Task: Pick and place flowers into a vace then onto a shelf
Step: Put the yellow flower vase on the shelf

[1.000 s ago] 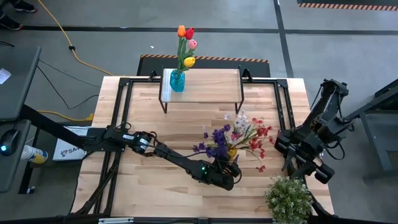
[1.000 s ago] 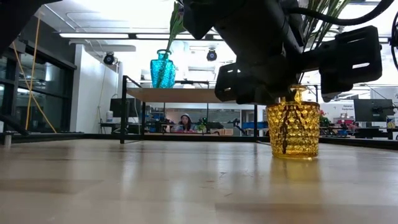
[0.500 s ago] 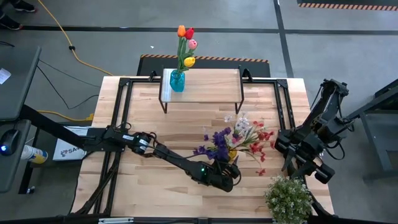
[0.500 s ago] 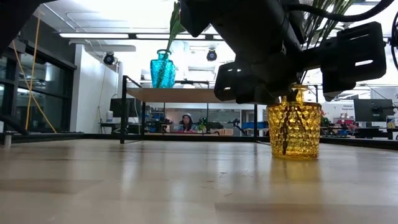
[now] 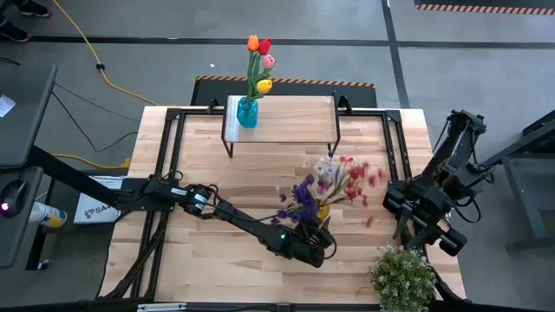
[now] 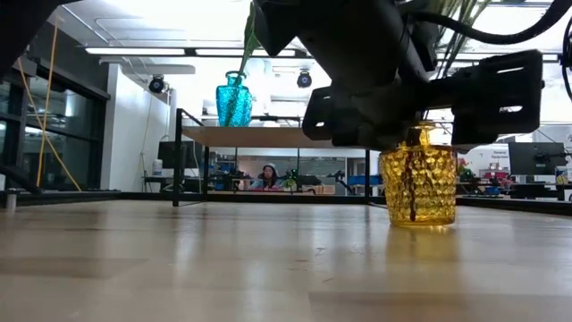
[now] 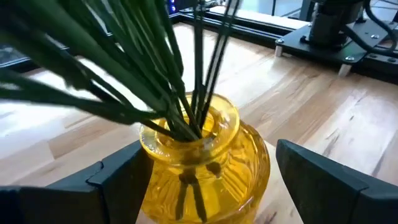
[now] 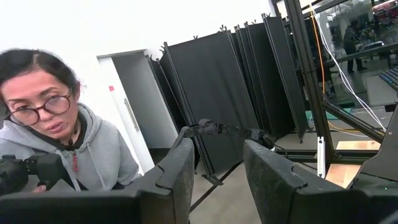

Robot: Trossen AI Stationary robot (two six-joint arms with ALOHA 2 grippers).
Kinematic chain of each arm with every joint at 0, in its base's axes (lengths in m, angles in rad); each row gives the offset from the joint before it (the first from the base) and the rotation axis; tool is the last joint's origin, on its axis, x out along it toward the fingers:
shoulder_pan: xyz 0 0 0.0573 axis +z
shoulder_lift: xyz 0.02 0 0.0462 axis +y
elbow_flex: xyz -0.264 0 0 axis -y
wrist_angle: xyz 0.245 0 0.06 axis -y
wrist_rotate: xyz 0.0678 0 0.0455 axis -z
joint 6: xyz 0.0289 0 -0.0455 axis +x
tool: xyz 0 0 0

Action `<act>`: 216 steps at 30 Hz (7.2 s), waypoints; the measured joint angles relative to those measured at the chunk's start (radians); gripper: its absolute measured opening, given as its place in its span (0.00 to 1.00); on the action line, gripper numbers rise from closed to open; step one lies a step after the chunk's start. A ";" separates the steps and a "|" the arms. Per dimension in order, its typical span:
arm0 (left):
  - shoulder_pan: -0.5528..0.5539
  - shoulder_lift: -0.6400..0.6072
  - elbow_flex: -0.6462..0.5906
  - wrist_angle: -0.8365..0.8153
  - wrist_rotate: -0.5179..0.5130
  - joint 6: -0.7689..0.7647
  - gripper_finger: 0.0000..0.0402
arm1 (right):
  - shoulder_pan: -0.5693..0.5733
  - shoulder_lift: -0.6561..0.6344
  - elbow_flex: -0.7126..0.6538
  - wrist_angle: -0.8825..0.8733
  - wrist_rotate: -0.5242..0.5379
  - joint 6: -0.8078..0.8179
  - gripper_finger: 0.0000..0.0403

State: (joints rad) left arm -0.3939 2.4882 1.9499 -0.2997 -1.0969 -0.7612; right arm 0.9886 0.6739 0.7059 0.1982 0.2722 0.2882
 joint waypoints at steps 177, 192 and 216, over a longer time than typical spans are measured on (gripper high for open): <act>0.048 0.040 0.207 -0.283 -0.001 -0.098 0.92 | 0.001 0.000 0.000 -0.046 -0.039 0.025 0.32; 0.063 0.038 0.207 -0.278 0.055 -0.080 0.92 | 0.001 0.000 0.000 -0.048 -0.039 0.025 0.32; 0.060 0.075 0.209 -0.206 0.020 -0.081 0.80 | 0.000 0.040 0.000 -0.049 -0.035 0.052 0.32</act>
State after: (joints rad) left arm -0.3340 2.5633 2.1586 -0.5054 -1.0770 -0.8418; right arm 0.9890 0.7143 0.7055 0.1493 0.2369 0.3401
